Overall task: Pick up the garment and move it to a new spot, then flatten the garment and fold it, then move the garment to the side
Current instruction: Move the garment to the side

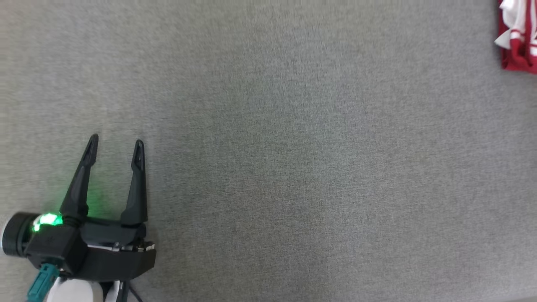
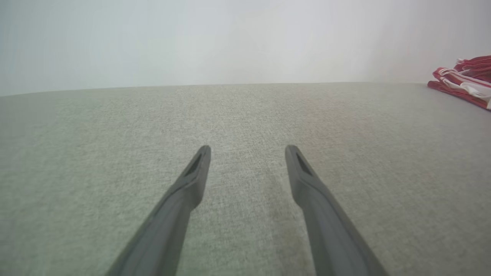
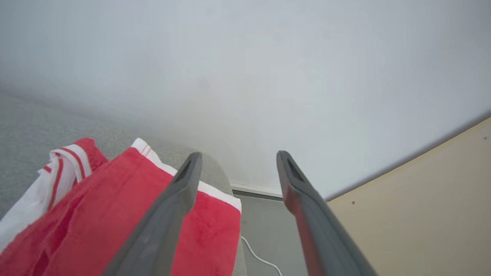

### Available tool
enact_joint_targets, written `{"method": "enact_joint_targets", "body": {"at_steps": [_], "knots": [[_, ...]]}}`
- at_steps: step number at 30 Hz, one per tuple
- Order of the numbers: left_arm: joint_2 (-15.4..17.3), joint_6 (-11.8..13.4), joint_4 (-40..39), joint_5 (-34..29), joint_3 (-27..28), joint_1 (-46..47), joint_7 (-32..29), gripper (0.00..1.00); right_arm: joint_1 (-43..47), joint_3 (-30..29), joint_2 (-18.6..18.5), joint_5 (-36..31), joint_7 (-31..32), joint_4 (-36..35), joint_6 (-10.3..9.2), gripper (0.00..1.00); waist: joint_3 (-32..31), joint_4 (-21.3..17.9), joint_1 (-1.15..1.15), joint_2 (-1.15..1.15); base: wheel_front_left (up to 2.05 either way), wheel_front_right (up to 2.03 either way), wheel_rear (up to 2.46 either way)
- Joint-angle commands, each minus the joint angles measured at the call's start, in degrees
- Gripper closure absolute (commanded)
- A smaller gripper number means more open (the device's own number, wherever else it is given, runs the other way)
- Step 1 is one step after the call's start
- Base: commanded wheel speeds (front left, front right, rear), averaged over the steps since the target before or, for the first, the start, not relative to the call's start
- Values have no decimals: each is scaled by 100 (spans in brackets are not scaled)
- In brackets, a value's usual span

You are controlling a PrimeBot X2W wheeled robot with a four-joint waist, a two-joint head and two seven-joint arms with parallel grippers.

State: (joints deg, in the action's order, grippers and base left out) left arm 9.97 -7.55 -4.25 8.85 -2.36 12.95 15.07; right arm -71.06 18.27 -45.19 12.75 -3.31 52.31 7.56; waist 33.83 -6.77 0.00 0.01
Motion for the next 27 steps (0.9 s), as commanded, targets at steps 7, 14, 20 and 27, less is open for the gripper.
{"method": "enact_joint_targets", "body": {"at_steps": [7, 14, 20, 27], "knots": [[-199, 38, 148, -6, 249, -402, 13, 0, 582, -105, 612, 354, -790, -305, -19, 0, -919, 126, 0, -1, 0, 0, 0], [-366, 53, 233, 34, 572, -860, 13, 0, 1505, -138, 1312, 776, -1090, -1051, -19, 0, -1776, 226, 0, -1, 0, 0, 0], [-497, 38, 395, 17, 578, -1105, 14, 0, 2666, -401, 1670, 930, -1144, -1694, -18, 0, -2474, 572, 0, -1, 0, 0, 0], [-589, 24, 573, 8, 559, -1313, 13, 0, 4161, -1018, 2159, 889, -1099, -2632, -18, 0, -2956, 962, 0, -1, 0, 0, 0]]}}
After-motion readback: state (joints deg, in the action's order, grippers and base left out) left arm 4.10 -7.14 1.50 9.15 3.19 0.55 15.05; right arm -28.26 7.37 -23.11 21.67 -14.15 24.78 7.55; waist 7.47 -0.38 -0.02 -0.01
